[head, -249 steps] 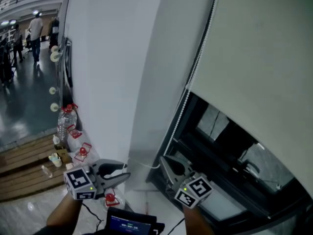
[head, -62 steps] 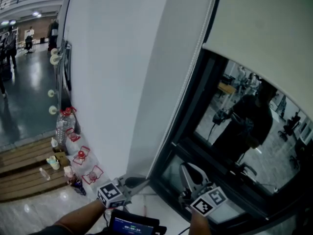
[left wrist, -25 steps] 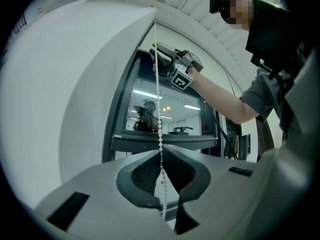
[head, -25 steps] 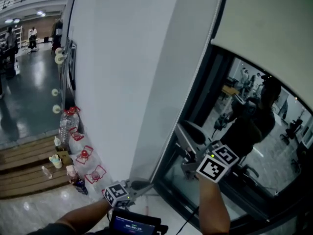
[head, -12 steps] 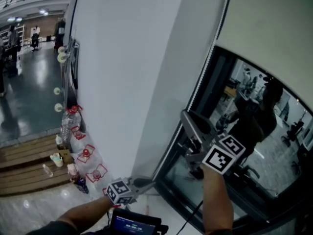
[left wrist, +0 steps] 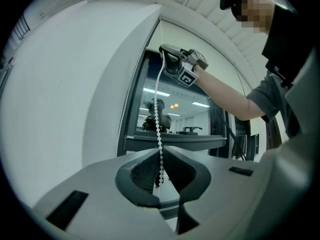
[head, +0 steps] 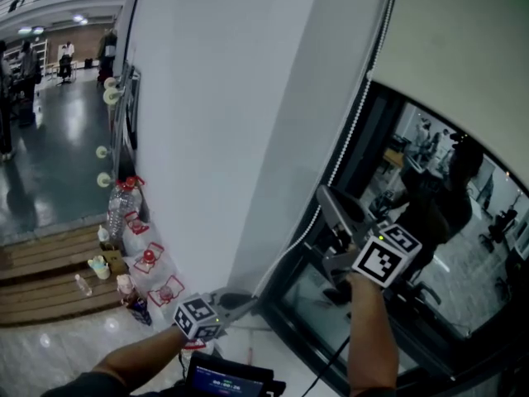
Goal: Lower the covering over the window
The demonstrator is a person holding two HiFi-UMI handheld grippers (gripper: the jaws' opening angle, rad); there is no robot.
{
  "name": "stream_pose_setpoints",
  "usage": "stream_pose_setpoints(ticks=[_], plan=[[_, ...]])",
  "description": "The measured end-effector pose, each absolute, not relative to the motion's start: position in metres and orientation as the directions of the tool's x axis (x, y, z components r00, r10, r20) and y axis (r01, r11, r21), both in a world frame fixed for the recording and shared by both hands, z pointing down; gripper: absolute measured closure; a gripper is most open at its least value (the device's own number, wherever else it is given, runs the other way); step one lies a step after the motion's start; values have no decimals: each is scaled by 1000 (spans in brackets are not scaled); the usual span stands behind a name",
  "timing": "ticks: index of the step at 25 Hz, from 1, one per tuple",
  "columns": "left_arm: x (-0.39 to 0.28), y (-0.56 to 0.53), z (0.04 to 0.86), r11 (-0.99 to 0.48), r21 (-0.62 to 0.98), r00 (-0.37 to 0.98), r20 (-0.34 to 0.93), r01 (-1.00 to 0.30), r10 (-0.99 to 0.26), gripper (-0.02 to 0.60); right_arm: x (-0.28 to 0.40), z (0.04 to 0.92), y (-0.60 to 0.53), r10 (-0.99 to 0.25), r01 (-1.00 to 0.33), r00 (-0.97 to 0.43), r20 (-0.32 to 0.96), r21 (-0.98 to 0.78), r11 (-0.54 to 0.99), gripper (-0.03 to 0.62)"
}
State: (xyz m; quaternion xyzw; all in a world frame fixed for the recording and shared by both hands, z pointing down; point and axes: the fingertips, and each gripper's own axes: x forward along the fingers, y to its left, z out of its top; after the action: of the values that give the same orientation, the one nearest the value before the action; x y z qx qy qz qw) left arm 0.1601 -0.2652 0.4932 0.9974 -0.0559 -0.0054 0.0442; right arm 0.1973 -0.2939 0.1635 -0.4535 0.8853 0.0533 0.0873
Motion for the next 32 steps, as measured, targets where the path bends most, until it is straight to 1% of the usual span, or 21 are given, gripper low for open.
stream_pose_setpoints(ticks=[6, 11, 13, 14, 18, 20, 25, 28, 32], plan=[[145, -271, 459, -987, 97, 990, -47, -130, -135, 565, 202, 165, -297, -820, -838, -544, -179, 68, 541, 595], [138, -276, 423, -987, 59, 987, -52, -151, -154, 563, 201, 165, -297, -831, -848, -530, -168, 105, 519, 594], [135, -274, 409, -989, 57, 990, -44, -133, -136, 481, 202, 165, -296, -836, -853, -522, -168, 116, 509, 594], [134, -272, 403, -991, 55, 991, -36, -125, -127, 456, 203, 165, -296, -838, -855, -519, -168, 117, 506, 594], [127, -266, 391, -992, 32, 993, 5, -121, -121, 368, 211, 167, -299, -849, -866, -500, -169, 123, 485, 594], [119, -262, 388, -991, 24, 991, 18, -130, -129, 352, 215, 168, -299, -852, -868, -496, -170, 120, 481, 594], [90, -266, 386, -988, 60, 989, 18, -145, -145, 348, 227, 173, -300, -860, -874, -484, -160, 121, 470, 595], [72, -274, 391, -981, 79, 985, 19, -174, -174, 348, 227, 173, -298, -851, -865, -501, -159, 116, 488, 597], [68, -273, 388, -980, 72, 983, 15, -185, -185, 348, 218, 172, -294, -842, -855, -515, -159, 163, 492, 599]])
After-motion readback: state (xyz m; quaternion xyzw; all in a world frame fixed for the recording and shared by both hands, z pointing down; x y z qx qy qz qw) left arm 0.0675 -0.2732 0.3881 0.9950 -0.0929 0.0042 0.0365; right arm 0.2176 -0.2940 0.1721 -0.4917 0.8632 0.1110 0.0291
